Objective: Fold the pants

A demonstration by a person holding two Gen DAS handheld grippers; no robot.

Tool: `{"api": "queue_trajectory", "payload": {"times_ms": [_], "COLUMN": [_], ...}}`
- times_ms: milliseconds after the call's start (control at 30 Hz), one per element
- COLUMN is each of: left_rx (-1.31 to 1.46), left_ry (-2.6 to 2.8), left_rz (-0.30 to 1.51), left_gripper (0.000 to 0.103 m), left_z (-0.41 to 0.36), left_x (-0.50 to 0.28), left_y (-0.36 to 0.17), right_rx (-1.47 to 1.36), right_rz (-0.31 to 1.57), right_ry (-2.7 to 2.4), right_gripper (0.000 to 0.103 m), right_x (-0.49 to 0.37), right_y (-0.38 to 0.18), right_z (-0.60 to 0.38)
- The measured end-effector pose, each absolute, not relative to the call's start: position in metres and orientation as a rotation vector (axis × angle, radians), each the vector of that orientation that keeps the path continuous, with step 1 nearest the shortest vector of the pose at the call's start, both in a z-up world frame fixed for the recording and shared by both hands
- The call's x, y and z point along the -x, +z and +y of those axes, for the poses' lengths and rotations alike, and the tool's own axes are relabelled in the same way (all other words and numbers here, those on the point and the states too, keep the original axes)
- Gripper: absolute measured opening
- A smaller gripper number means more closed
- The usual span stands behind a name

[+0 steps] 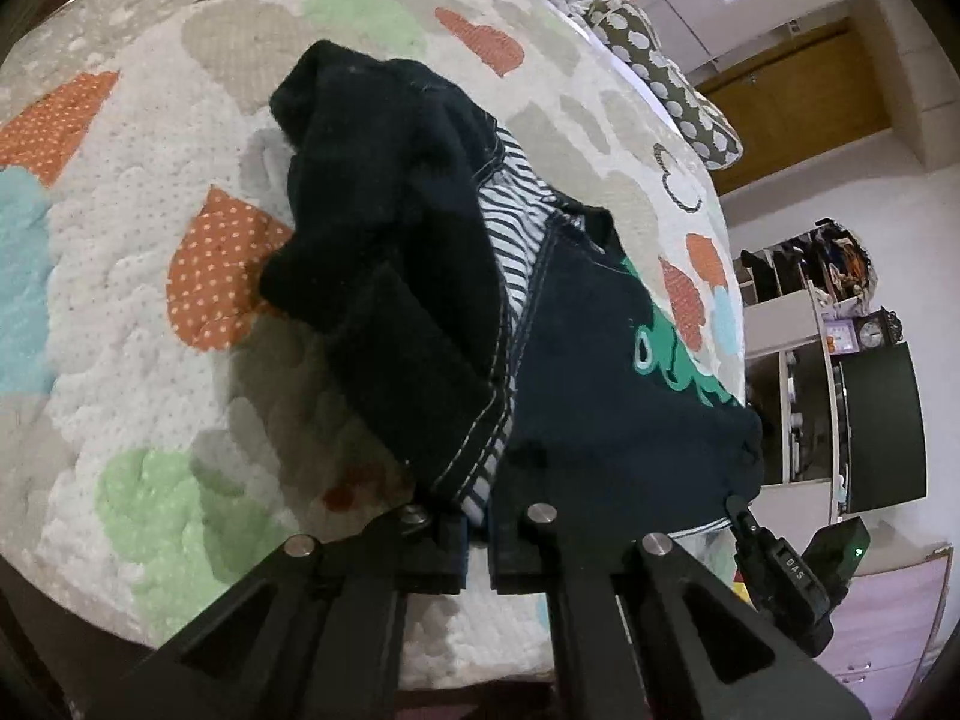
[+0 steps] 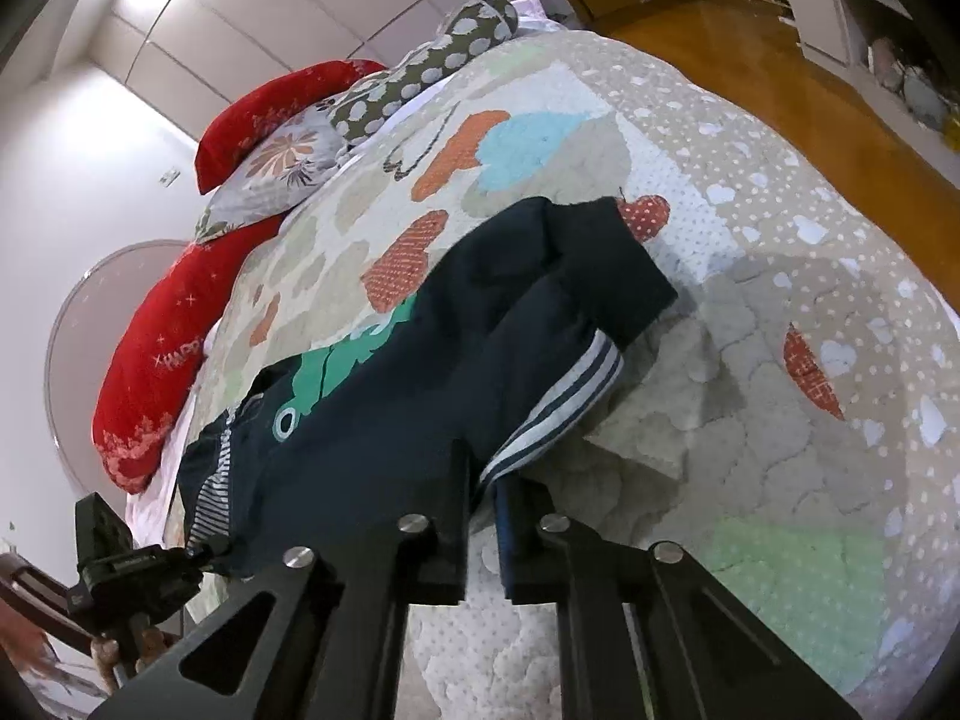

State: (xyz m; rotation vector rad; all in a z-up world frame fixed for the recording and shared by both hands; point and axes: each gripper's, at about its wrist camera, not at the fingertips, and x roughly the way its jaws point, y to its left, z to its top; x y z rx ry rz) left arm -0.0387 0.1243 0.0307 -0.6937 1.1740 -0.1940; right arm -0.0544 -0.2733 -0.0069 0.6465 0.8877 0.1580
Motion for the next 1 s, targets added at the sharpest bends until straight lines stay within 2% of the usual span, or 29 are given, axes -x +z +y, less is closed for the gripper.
{"api": "queue_trajectory", "payload": {"times_ms": [233,500,800,933,1000], "left_rx": [0.747,0.779,0.77,0.686,0.749], "left_ry": [-0.24,-0.252,-0.19,-0.121,-0.124], "left_rz": [1.097,1.052,1.037,1.06,1.093], "left_gripper": [0.003,0.003,0.004,0.017,0.031], "left_z": [0.133,0.139,0.134,0.13,0.137], "left_x": [0.034,-0.013,-0.129,-0.174,-0.181], "left_y": [0.063,0.094,0.093,0.075,0.061], "right_rx": [-0.63,-0.686,-0.65,-0.579,-0.555], "right_rz": [0.869,0.817,0.803,0.79,0.831], "right_ry": [0.221,0.287,0.201,0.105,0.071], "right_gripper": [0.006,0.006,0.006,0.009,0.02], "right_x": [0.058,0.021,-0.076,-0.122,-0.139], "right_y": [0.019,0.056,0.068,0.058,0.046], "right_z": [-0.27,-0.278,-0.279,-0.277,-0.277]}}
